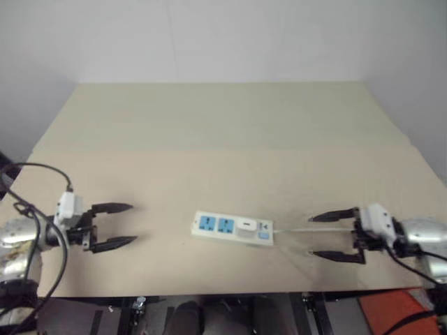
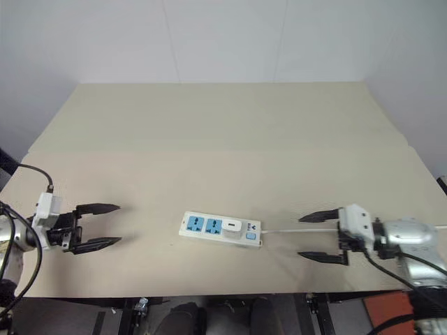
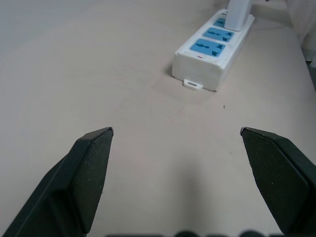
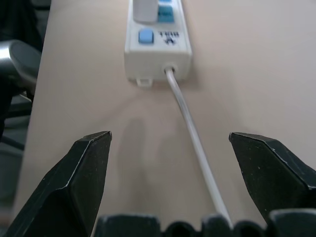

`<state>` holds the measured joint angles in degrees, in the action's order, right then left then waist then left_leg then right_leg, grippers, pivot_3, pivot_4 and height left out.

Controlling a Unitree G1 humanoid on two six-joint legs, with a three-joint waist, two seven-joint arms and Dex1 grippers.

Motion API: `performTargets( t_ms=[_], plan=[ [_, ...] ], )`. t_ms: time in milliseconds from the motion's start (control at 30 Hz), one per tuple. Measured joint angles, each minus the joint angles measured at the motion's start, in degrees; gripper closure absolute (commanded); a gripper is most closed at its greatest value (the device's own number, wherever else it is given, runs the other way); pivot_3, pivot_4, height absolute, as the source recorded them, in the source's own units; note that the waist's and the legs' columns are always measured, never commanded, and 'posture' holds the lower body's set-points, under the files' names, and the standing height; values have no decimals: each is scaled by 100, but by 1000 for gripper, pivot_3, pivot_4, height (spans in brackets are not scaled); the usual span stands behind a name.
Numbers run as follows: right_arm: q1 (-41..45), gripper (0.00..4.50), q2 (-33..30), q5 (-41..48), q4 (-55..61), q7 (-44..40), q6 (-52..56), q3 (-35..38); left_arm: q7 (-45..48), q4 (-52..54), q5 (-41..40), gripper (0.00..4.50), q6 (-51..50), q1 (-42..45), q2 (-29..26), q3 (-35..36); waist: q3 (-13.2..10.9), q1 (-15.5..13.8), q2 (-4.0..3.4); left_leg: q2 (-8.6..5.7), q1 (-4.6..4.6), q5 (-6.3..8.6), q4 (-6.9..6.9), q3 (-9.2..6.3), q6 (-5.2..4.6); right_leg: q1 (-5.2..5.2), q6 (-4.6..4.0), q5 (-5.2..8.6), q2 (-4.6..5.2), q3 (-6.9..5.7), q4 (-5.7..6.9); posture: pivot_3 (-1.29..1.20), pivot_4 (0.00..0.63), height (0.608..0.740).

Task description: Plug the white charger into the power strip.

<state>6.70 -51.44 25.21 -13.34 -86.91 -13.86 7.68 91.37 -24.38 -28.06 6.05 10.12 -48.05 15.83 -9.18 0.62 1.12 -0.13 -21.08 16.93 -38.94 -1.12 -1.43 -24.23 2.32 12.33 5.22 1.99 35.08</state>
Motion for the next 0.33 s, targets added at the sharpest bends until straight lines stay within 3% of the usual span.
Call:
performTargets(
  t_ms=[333],
  plan=[
    [-447, 42, -16, 88, 536, 167, 214, 224, -187, 125, -25, 0, -93, 67, 83, -77, -7, 11, 2, -4, -2, 0, -4, 8, 0, -1, 3, -2, -1, 2, 2, 0, 150, 740]
  ],
)
